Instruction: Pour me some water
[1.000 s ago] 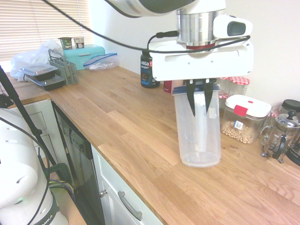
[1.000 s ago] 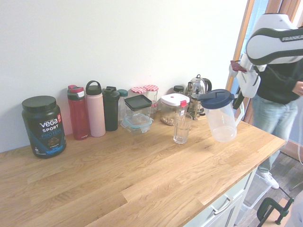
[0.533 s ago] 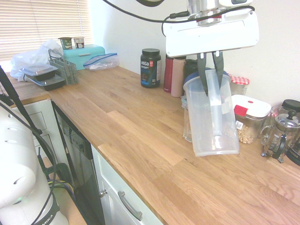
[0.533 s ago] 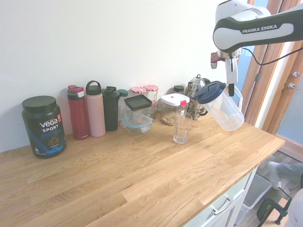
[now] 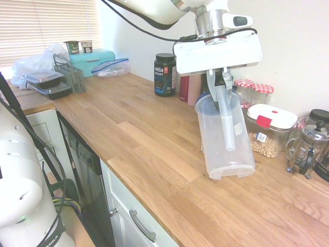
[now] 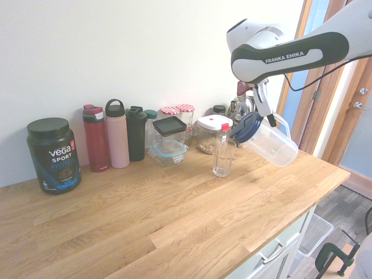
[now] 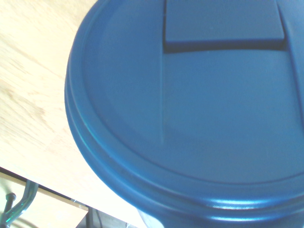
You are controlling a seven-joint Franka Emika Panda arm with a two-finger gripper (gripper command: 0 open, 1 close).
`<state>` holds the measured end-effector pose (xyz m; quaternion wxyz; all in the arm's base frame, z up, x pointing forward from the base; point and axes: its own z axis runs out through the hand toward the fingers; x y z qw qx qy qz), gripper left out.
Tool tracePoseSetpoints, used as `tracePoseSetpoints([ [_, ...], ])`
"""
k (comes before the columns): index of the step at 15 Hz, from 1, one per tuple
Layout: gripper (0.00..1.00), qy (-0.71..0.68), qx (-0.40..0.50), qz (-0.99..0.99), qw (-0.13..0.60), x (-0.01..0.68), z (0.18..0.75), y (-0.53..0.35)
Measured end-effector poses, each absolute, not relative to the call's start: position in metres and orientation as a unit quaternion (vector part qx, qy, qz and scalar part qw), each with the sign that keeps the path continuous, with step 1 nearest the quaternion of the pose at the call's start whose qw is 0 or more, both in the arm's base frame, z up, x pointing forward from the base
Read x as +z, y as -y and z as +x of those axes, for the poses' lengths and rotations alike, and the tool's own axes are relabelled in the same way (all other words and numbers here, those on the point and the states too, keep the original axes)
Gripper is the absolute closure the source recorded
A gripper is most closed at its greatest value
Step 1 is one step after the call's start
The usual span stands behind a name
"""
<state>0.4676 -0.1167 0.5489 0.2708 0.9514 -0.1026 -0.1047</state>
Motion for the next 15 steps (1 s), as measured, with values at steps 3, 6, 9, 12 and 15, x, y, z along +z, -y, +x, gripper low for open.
tracePoseSetpoints([
  [3, 1.0, 0.105, -0.111, 0.948, 0.279, 0.55, 0.471, 0.117],
  [6, 1.0, 0.105, -0.114, 0.946, 0.286, 0.544, 0.475, 0.111],
  [9, 1.0, 0.108, -0.08, 0.954, 0.269, 0.563, 0.466, 0.108],
  [12, 1.0, 0.122, -0.017, 0.969, 0.216, 0.596, 0.42, 0.119],
  [15, 1.0, 0.145, 0.04, 0.977, 0.149, 0.589, 0.371, 0.146],
])
